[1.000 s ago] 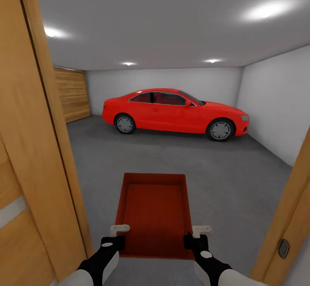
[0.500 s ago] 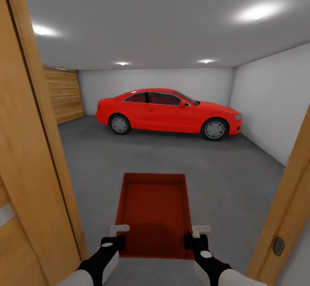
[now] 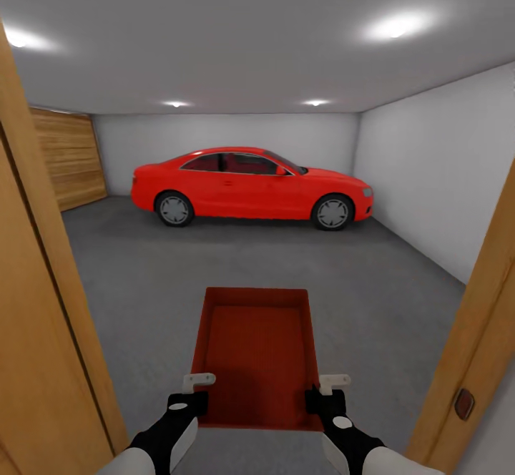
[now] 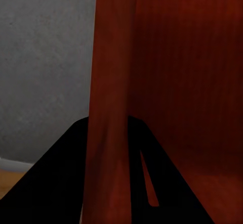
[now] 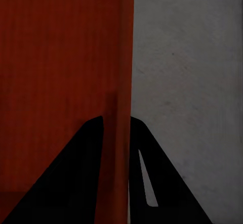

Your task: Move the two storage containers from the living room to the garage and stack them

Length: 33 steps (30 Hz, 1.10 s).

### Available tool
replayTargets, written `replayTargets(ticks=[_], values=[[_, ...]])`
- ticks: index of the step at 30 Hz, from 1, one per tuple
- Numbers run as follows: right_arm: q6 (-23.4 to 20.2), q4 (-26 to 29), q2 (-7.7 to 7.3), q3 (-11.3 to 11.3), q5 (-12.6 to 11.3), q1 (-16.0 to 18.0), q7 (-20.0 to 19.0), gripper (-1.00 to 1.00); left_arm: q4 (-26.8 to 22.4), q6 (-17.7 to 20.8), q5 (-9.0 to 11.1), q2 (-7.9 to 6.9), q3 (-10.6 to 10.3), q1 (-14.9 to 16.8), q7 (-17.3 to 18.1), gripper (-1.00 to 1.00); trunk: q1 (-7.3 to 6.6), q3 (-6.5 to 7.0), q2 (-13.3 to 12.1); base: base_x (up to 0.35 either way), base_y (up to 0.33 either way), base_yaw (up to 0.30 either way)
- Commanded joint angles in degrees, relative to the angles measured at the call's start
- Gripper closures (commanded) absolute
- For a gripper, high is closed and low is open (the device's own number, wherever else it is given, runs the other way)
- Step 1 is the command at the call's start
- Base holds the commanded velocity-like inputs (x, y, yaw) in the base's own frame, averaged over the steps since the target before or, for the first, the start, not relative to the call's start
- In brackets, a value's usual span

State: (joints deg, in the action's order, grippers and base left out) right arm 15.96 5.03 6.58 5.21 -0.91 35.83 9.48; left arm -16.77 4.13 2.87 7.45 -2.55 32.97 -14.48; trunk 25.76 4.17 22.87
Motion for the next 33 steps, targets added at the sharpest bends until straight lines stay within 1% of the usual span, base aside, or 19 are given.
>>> replayTargets(ticks=[1, 19, 33], values=[[0.1, 0.0, 0.02, -1.8, -0.1, 0.0, 0.5, 1.0, -0.2, 0.4, -0.9, 0.04, 1.1, 0.0, -0.7, 1.0, 0.03, -0.02, 0.0, 0.041, 0.065, -0.031], [0.1, 0.0, 0.07, -1.8, -0.1, 0.0, 0.5, 1.0, -0.2, 0.4, -0.9, 0.1, 1.1, 0.0, -0.7, 1.0, 0.03, -0.02, 0.0, 0.005, 0.006, -0.003], [0.1, 0.0, 0.1, -1.8, -0.1, 0.0, 0.5, 1.0, -0.2, 0.6, -0.9, 0.08, 1.1, 0.0, -0.7, 1.0, 0.03, -0.02, 0.0, 0.289, 0.0, 0.0]])
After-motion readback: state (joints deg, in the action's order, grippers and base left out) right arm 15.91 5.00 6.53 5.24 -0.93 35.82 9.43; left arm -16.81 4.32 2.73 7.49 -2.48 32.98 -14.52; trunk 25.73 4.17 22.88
